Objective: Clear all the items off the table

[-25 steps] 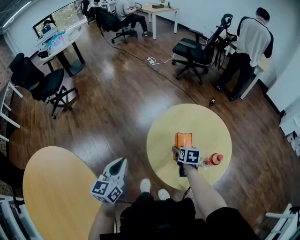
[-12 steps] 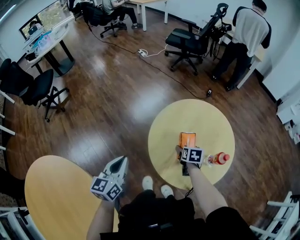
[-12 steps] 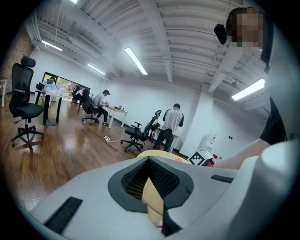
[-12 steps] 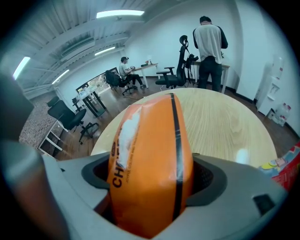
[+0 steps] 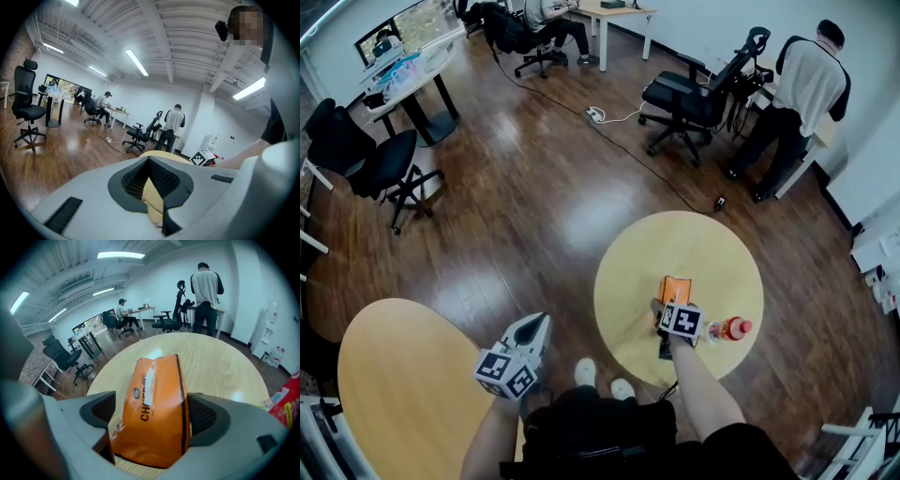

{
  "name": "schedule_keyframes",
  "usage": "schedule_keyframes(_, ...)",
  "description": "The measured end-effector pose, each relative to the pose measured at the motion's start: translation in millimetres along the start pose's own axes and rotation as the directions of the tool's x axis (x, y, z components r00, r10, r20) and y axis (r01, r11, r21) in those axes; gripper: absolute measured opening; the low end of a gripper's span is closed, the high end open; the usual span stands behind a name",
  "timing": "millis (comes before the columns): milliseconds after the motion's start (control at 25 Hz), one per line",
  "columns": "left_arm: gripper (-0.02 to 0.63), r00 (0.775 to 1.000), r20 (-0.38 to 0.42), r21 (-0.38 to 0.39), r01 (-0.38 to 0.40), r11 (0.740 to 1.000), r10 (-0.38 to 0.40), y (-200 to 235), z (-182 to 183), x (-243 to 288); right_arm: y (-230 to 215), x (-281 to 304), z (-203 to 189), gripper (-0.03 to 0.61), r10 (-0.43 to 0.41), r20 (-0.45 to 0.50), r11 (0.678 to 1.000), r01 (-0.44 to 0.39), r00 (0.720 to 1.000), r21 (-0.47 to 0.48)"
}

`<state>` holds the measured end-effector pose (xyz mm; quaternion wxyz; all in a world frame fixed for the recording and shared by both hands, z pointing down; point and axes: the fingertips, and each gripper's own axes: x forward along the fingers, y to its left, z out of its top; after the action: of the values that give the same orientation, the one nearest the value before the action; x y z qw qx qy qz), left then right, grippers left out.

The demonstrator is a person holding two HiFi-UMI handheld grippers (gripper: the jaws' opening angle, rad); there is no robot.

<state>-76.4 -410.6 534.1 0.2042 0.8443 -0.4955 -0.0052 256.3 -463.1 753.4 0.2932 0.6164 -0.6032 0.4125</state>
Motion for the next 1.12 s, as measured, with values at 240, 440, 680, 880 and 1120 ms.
schedule_keyframes(240, -0.008, 1.0, 0.02, 0.024, 0.015, 1.0, -0.015, -23.9, 4.3, 9.6, 0.9, -23.5, 20.0, 0.485, 0.041, 0.093, 0.997, -0.035, 0.995, -0.066)
schedule_keyframes(440, -0.008, 0.995, 0.059, 0.067, 0.082, 0.994, -0.086, -59.4, 25.7, 33.6, 8.4, -56.0, 32.1, 0.474, 0.106, 0.205, 0.99, -0.084, 0.973, -0.112)
schedule_keyframes(680, -0.008, 0.989, 0.09, 0.133, 0.107, 0.985, -0.119, -79.6, 39.9, 35.3, 18.2, -115.0, 81.0, 0.237, 0.155, 0.453, 0.976, -0.064, 0.878, -0.21)
schedule_keyframes(880, -0.008, 0.982, 0.174, 0.213, 0.031, 0.977, -0.069, -82.8, 48.6, 13.0, 63.3, -174.8, 100.5, 0.003, 0.305, 0.592, 0.903, -0.03, 0.746, -0.428)
schedule_keyframes(1120, -0.008, 0.953, 0.303, 0.168, -0.042, 0.985, -0.011, -78.7, 73.6, -3.1, 96.1, -235.4, 123.4, 0.002, 0.417, 0.664, 0.871, -0.063, 0.621, -0.488)
